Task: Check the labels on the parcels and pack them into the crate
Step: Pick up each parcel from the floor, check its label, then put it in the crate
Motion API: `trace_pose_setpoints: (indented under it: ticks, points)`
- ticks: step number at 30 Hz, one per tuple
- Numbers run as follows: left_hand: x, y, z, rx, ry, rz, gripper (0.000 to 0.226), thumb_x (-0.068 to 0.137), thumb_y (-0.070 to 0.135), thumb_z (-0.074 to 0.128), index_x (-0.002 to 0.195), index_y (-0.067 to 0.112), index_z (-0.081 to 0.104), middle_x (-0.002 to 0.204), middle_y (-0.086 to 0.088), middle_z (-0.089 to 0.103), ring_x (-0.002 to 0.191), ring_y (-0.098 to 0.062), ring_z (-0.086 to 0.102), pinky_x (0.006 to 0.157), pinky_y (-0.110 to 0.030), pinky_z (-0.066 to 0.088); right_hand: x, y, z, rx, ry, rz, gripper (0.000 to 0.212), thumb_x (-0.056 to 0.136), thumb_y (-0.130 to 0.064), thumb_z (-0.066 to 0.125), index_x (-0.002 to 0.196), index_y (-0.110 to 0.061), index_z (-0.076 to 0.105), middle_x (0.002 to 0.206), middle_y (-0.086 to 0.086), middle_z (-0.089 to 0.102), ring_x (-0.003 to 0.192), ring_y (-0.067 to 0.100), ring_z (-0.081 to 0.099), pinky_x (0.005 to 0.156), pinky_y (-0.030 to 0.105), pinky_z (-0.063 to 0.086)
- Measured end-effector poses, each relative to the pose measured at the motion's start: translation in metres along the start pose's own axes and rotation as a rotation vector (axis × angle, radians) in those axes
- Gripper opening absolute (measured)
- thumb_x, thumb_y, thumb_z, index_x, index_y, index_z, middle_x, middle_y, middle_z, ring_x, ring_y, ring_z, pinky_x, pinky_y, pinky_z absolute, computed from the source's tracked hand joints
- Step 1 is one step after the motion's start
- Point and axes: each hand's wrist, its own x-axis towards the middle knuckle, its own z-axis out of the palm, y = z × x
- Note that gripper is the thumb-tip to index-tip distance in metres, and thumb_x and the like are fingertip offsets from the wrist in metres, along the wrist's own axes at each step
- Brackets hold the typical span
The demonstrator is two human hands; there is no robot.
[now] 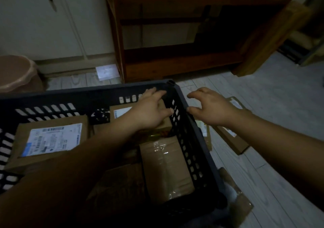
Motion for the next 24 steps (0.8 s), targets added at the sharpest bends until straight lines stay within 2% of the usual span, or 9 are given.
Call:
trace_pose_setpoints:
  ticks: [7,11,13,15,17,21,24]
  points:
    - [0.008,0.032,0.007,0.069,-0.03,-0.04,0.072,0.089,0.041,0.056,0.149,0.025,0.019,0.159,-0.002,0.004,0.145,-0.022,0.002,0.117,-0.043,0.012,0.01,0.025,-0.01,0.036,-0.048,-0.075,0.056,0.09,-0.049,0.052,0.14,-0.026,0.04,0.142,0.001,0.04,0.125,0.02,0.042,0.096,0.033,0.038]
    - [0.01,0.04,-0.001,0.089,0.003,-0.137,0.073,0.088,0.044,0.056,0.148,0.027,0.018,0.158,-0.001,0.005,0.144,-0.023,0.001,0.115,-0.04,0.01,0.026,0.026,-0.012,0.081,-0.102,-0.188,0.058,0.089,-0.049,0.053,0.141,-0.027,0.038,0.139,-0.001,0.041,0.12,0.017,0.044,0.089,0.029,0.037]
    - [0.008,0.042,-0.002,0.1,0.021,-0.215,0.073,0.087,0.047,0.056,0.148,0.029,0.018,0.158,-0.001,0.006,0.144,-0.024,0.002,0.114,-0.041,0.01,0.03,0.023,-0.01,0.114,-0.171,-0.26,0.063,0.088,-0.049,0.055,0.143,-0.03,0.03,0.141,-0.002,0.038,0.117,0.016,0.045,0.089,0.029,0.039]
    - [0.004,0.045,-0.001,0.1,0.035,-0.298,0.073,0.087,0.047,0.056,0.147,0.03,0.019,0.158,0.0,0.007,0.144,-0.024,0.003,0.113,-0.042,0.01,0.032,0.018,-0.008,0.115,-0.251,-0.328,0.074,0.086,-0.05,0.056,0.147,-0.034,0.017,0.149,-0.003,0.026,0.124,0.018,0.041,0.097,0.033,0.039]
    - [-0.003,0.047,0.0,0.093,0.044,-0.387,0.073,0.087,0.045,0.057,0.147,0.029,0.019,0.158,-0.001,0.008,0.144,-0.023,0.006,0.113,-0.043,0.012,0.031,0.012,-0.006,0.098,-0.327,-0.364,0.079,0.085,-0.053,0.056,0.147,-0.037,0.009,0.156,-0.006,0.01,0.135,0.021,0.03,0.104,0.038,0.033]
    - [-0.016,0.054,0.004,0.033,0.07,-0.506,0.073,0.086,0.042,0.059,0.147,0.025,0.022,0.156,-0.003,0.016,0.14,-0.024,0.02,0.111,-0.04,0.02,0.027,0.012,-0.005,0.051,-0.391,-0.356,0.08,0.089,-0.05,0.052,0.151,-0.027,0.007,0.16,-0.004,-0.006,0.142,0.025,0.018,0.111,0.043,0.025]
    - [-0.016,0.052,0.012,0.023,0.084,-0.49,0.074,0.086,0.042,0.06,0.147,0.024,0.023,0.155,-0.005,0.021,0.139,-0.024,0.024,0.112,-0.039,0.022,0.028,0.018,-0.003,0.062,-0.43,-0.343,0.073,0.095,-0.046,0.044,0.151,-0.025,0.002,0.158,-0.008,-0.014,0.144,0.02,0.015,0.113,0.039,0.024]
